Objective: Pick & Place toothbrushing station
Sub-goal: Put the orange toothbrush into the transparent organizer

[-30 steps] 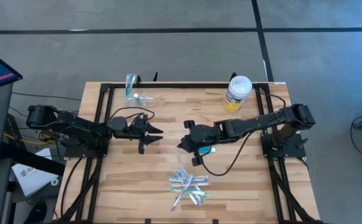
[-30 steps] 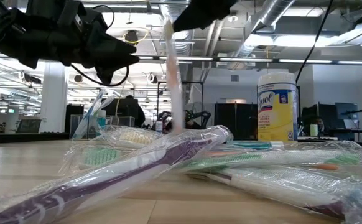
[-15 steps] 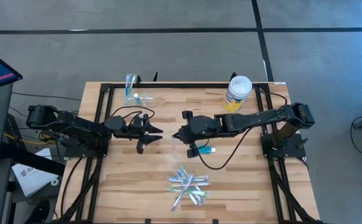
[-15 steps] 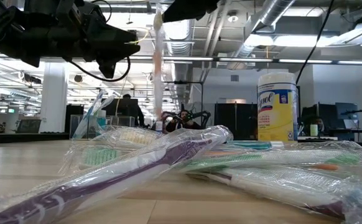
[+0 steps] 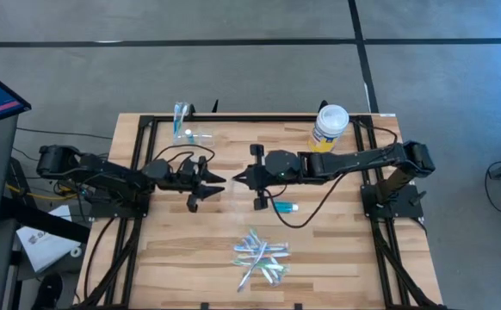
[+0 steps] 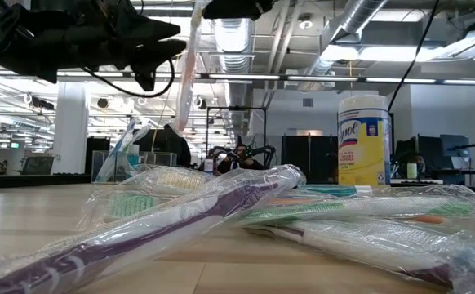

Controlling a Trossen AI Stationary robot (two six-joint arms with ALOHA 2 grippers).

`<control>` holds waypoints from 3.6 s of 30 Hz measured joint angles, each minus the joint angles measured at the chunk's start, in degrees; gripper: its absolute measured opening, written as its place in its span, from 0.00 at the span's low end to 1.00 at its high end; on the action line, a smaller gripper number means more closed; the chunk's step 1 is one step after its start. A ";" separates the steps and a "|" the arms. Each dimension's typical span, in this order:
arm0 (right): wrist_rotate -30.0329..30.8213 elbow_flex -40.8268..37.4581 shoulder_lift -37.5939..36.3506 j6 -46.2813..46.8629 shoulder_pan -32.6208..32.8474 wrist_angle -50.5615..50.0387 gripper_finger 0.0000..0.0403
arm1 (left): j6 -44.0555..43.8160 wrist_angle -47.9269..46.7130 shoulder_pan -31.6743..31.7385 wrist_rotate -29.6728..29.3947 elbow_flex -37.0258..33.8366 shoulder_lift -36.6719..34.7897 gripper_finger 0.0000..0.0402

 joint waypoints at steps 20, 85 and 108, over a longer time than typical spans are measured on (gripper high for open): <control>-0.13 0.00 0.00 -0.08 -1.73 0.32 0.00 | 1.33 0.47 0.00 2.27 4.97 8.02 0.32; -8.04 -7.32 -2.34 9.50 -1.99 -1.37 0.15 | 5.21 -31.04 3.74 -18.69 -0.78 -23.18 0.01; -10.75 -31.73 -15.23 17.44 -1.62 20.56 0.15 | 9.26 -41.19 8.61 -31.15 -0.76 -34.28 0.01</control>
